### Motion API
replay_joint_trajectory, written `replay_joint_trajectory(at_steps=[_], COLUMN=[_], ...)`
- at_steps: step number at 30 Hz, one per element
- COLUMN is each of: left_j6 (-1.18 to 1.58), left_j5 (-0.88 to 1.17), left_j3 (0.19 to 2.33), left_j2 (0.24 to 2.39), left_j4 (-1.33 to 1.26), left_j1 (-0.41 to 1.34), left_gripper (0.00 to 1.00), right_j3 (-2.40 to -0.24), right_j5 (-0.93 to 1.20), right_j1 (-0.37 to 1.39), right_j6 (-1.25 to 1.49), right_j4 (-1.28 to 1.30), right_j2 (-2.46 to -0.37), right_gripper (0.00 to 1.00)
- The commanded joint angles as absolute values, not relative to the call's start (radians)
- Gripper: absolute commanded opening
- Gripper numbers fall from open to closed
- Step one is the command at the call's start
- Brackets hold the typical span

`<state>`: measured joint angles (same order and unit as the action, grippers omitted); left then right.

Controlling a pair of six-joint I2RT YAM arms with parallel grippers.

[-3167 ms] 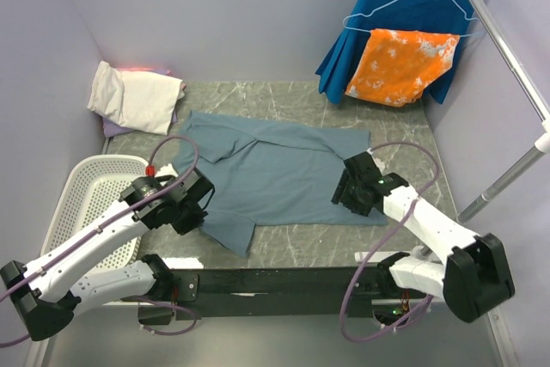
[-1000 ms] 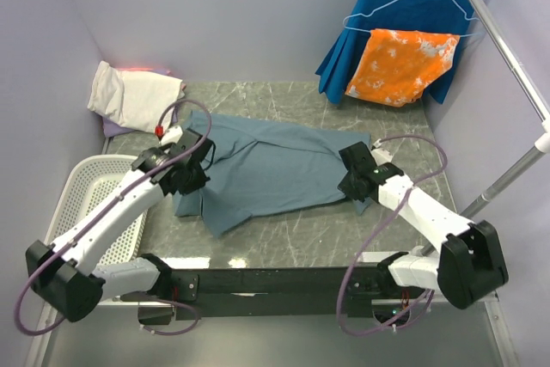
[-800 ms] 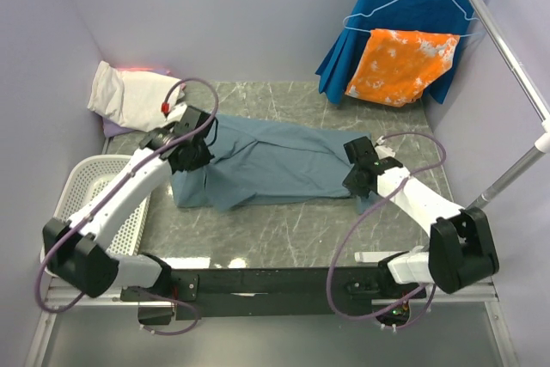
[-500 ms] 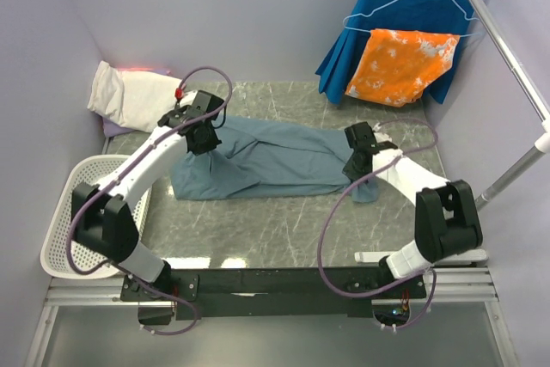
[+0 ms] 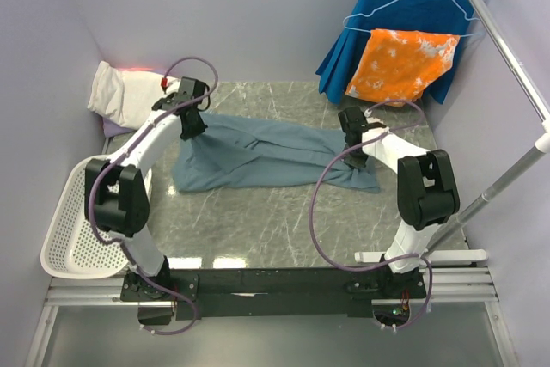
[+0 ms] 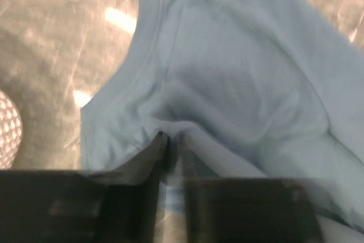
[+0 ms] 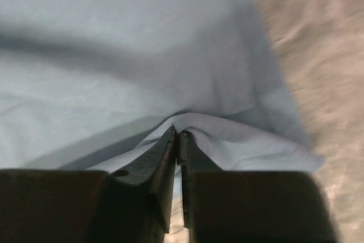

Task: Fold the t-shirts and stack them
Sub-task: Fold the other side of the tshirt into a rectangle

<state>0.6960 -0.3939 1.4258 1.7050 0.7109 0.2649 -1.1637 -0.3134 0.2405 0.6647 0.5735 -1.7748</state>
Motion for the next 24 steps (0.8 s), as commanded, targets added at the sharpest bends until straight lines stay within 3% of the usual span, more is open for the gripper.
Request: replay_joint_trajectory(at_steps=[1, 3, 4, 5, 6, 10, 17, 24], left_j6=[0.661, 0.657, 0.658, 0.654, 0.652, 0.647, 0.618, 0.644], left_j5=[-0.416, -0.4, -0.4, -0.402, -0.406, -0.388, -0.069, 0.095], left_j3=[1.541, 1.558, 1.562, 1.565, 1.569, 1.502, 1.254, 1.089], left_j2=[1.779, 1.793, 1.793, 1.793, 1.792, 1.715, 1.491, 1.434], left_j4=[0.644, 0.634, 0.621, 0.626, 0.63, 0.628, 0.523, 0.422], left_j1=[0.209, 0.184, 0.18, 0.176, 0.173, 0.175, 0.209, 0.256], left_gripper=[0.54, 0.7, 0.88, 0.94, 0.98, 0.99, 1.0, 1.0], right_j3=[-1.235, -1.244, -1.258, -1.268, -1.281, -1.307, -1.166, -0.983], right_j5=[-0.511, -0.564, -0.575, -0.6, -0.62, -0.576, -0.33, -0.271], right_j1=[0.209, 0.206, 0.206, 0.206, 0.206, 0.202, 0.204, 0.215], right_j6=[0.64, 0.626, 0.617, 0.614, 0.617, 0.58, 0.604, 0.598], right_j4=[0.611, 0.586, 0.584, 0.601, 0.613, 0.644, 0.654, 0.603], right_j2=[-1.764, -1.737, -1.727, -1.72, -1.707, -1.671, -1.556, -1.514], right_gripper=[0.17, 0.19, 0.37, 0.68, 0.9, 0.92, 0.91, 0.78])
